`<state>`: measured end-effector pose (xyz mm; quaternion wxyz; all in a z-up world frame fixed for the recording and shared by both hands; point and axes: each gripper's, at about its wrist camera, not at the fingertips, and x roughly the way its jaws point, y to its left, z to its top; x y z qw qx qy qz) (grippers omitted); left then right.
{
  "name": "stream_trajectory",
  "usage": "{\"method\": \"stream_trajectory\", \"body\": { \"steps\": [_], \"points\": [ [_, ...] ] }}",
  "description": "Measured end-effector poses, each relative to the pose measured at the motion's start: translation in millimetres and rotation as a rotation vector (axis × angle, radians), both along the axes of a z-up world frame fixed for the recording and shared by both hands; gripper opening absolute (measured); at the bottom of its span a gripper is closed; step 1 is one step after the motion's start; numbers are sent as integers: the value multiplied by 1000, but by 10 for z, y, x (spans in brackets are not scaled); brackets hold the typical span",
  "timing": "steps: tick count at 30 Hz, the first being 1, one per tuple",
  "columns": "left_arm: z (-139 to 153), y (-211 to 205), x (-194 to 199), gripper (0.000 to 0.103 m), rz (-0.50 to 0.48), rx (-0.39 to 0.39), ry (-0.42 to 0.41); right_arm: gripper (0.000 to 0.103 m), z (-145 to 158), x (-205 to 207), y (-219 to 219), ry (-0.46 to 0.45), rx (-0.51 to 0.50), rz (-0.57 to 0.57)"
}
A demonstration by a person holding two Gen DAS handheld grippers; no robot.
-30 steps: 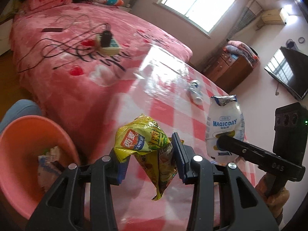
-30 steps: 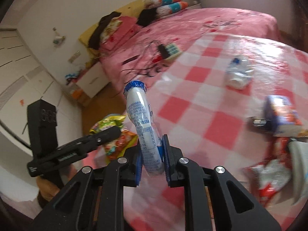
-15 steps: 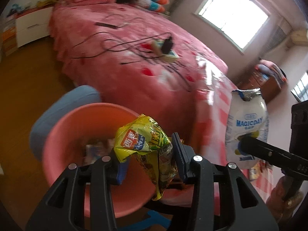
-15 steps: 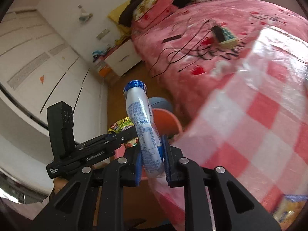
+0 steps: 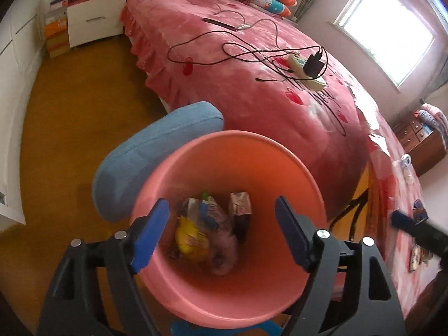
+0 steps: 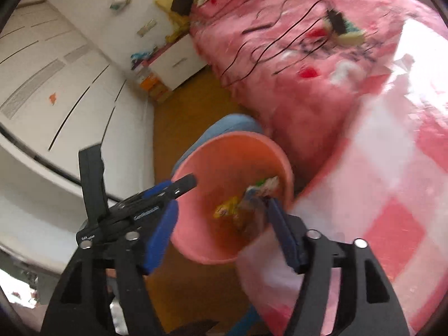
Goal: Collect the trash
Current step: 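Move both open tools back over the remaining trash on the table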
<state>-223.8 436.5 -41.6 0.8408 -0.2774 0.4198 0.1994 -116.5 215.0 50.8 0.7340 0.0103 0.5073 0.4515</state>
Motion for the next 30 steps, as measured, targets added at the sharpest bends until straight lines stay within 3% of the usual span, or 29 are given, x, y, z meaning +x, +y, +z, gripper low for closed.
{"method": "stream_trajectory", "body": {
  "steps": [5, 11, 19, 30],
  "points": [
    [55, -58, 9, 82, -6, 22, -8, 86, 231, 26, -401, -135, 19, -124],
    [169, -224, 70, 83, -45, 23, -33, 88, 305, -36, -876, -229, 49, -226],
    [348, -587, 205, 83, -129, 34, -65, 88, 189, -88, -1297, -248, 65, -296],
    [671, -1294, 425, 83, -285, 113, -100, 92, 148, -98, -1772, -277, 78, -387]
  ]
}}
